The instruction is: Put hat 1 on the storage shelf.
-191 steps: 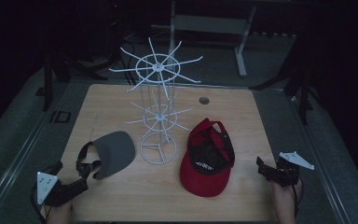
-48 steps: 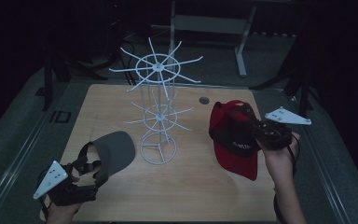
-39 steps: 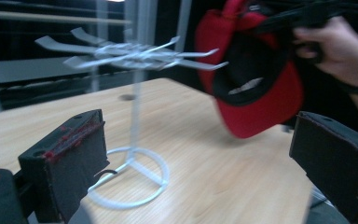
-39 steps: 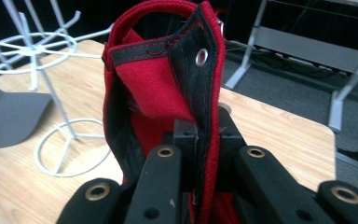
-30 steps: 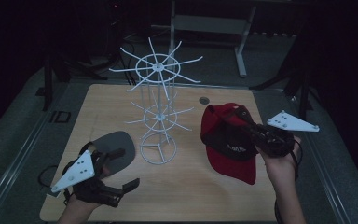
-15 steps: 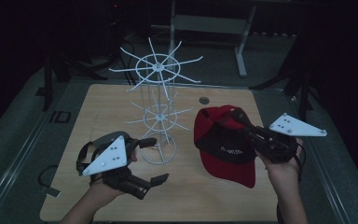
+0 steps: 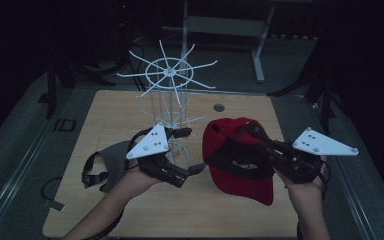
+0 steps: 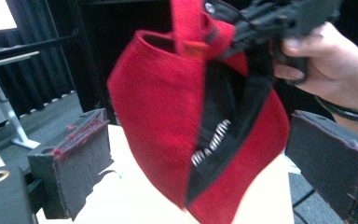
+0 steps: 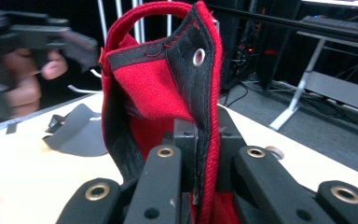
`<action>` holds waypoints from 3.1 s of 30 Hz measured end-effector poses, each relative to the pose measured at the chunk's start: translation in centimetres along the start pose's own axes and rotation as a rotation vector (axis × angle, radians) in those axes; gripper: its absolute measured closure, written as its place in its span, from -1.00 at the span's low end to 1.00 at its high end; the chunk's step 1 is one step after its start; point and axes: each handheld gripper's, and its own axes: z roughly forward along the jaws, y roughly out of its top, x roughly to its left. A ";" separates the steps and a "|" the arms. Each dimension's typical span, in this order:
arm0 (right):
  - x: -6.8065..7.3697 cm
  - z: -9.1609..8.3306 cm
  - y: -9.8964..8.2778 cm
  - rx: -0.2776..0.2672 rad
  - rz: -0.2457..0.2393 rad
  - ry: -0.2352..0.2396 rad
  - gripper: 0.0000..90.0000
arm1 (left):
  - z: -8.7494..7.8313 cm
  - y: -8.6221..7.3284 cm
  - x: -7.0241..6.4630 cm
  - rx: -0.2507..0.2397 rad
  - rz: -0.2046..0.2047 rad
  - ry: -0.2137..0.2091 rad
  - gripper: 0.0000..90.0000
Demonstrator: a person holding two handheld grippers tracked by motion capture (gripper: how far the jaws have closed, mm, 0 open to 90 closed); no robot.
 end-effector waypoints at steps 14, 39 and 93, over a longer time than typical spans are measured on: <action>1.2 0.0 0.0 -0.017 -0.003 0.080 0.86 | 3.9 0.5 0.8 0.083 0.015 0.001 -0.76; 0.8 0.0 -1.1 -0.013 0.029 0.097 0.85 | 6.9 1.5 -1.3 0.141 0.045 0.070 0.90; 1.7 -0.8 -2.6 -0.003 -0.201 0.276 0.53 | 6.0 2.5 -0.5 0.059 0.005 -0.178 0.94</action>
